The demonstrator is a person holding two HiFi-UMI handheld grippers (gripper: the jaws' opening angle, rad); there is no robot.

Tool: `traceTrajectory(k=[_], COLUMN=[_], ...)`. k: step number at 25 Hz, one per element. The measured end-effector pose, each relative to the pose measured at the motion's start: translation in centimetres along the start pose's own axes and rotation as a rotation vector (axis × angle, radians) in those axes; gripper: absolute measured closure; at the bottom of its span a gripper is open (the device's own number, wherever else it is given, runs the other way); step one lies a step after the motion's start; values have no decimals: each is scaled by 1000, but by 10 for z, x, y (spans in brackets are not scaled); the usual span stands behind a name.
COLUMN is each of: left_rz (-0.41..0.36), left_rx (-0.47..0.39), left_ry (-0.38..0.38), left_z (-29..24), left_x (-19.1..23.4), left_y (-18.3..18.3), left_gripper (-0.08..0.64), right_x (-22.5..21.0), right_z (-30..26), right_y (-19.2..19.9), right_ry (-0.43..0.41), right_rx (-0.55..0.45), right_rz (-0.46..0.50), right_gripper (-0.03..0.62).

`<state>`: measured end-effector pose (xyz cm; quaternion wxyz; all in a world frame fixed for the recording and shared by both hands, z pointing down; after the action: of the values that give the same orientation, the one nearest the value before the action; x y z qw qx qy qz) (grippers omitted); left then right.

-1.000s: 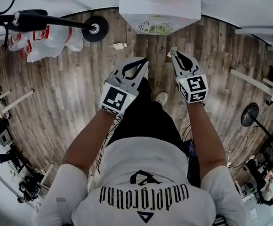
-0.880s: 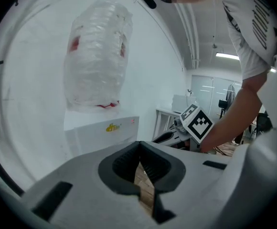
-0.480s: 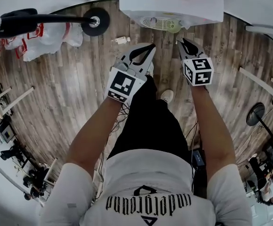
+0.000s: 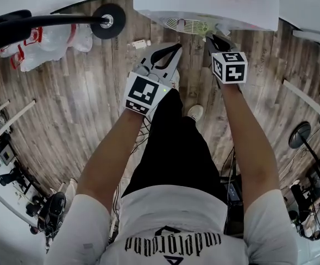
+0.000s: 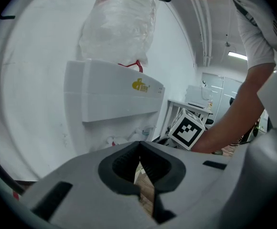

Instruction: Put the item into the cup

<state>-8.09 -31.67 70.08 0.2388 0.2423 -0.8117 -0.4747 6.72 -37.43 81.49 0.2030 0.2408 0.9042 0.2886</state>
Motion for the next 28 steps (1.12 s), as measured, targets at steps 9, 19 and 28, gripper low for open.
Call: traceTrajectory(k=[9,19,28], left_rz=[-2,1,-19], left_rx=[15,26,2], left_ry=[1,-1,-14], left_z=[-6,-4,14], left_x=[3,4,-11], left_y=[6,9,-15], left_gripper=[552,552,552], right_x=[-7,-8,12], right_z=[-19,-23,18], right_y=[11,13,-1], right_ry=[0,8,-12], right_rx=[53,66,15], right_rz=[-35,-54,-22], right_gripper=[500,440,436])
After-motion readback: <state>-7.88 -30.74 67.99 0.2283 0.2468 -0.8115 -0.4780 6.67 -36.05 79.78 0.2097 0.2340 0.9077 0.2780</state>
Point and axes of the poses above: the fingertips, and each gripper's own axes: z backward along the fingers, x to its left, y out of its underside, the point moved 5 cm from there along z, backward along the fingers
